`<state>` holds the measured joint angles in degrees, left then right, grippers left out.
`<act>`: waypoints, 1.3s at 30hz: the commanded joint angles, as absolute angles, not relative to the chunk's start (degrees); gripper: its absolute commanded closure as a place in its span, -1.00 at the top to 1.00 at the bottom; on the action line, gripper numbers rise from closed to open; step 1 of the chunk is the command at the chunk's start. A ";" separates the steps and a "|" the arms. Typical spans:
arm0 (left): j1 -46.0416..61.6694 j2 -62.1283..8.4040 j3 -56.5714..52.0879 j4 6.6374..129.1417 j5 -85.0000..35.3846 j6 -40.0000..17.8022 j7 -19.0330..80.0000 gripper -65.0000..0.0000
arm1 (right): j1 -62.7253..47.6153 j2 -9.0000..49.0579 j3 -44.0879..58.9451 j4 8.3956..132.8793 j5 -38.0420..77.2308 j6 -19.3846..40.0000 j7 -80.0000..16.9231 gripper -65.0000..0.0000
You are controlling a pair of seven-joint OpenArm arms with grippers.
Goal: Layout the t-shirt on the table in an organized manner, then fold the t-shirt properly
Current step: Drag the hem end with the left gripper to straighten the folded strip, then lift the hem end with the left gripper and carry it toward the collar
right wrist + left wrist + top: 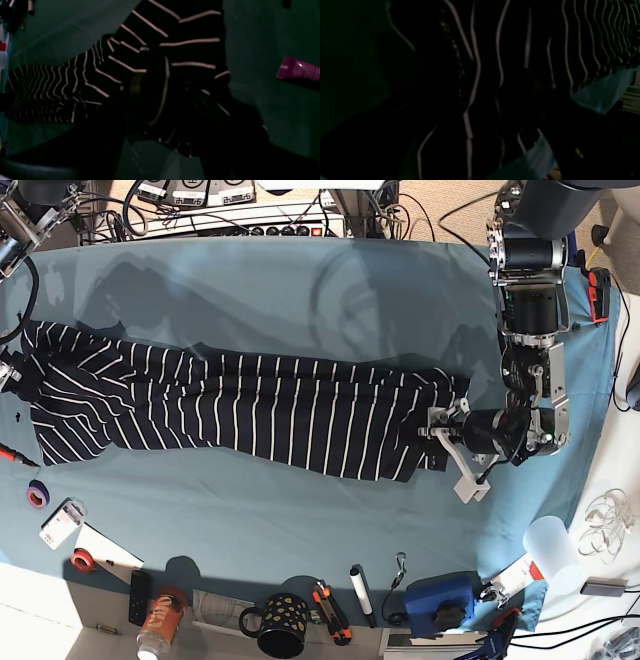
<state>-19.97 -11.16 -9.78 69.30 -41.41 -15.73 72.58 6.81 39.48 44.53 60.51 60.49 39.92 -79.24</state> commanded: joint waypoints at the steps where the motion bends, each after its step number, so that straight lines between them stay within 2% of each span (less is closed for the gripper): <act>1: -19.22 -11.31 -9.54 69.10 -39.97 -15.42 76.07 0.38 | 7.62 41.43 44.95 61.49 61.87 40.00 -77.95 -0.39; 5: -17.08 -11.29 -9.52 69.10 -41.06 -15.75 76.07 0.35 | 7.62 41.43 44.95 61.49 61.89 40.00 -77.93 -0.39; 8: -15.59 -11.27 -9.50 69.12 -42.70 -16.58 76.55 0.14 | 7.62 41.43 44.95 61.49 61.89 40.00 -77.93 -0.39; 11: -14.55 -11.31 -9.50 69.12 -42.63 -16.56 76.53 -0.22 | 7.62 41.43 44.95 61.49 61.89 40.00 -77.78 -0.39; 15: -14.31 -11.42 -9.50 69.21 -40.64 -16.56 76.53 -1.00 | 7.62 41.43 44.95 61.49 61.89 40.00 -77.76 -0.39; 19: -14.44 -13.43 -9.52 72.07 -38.68 -16.56 75.99 -1.00 | 7.62 41.45 44.95 61.49 61.91 40.00 -77.67 -0.39; 27: -19.40 -23.35 -9.50 74.91 -38.54 -16.53 73.65 -1.00 | 7.62 40.80 44.95 61.49 62.65 40.00 -77.56 -0.39; 39: -19.84 -24.62 -9.50 77.78 -41.56 -16.91 75.88 -1.00 | 7.64 31.11 44.95 61.49 63.42 40.00 -77.49 -0.39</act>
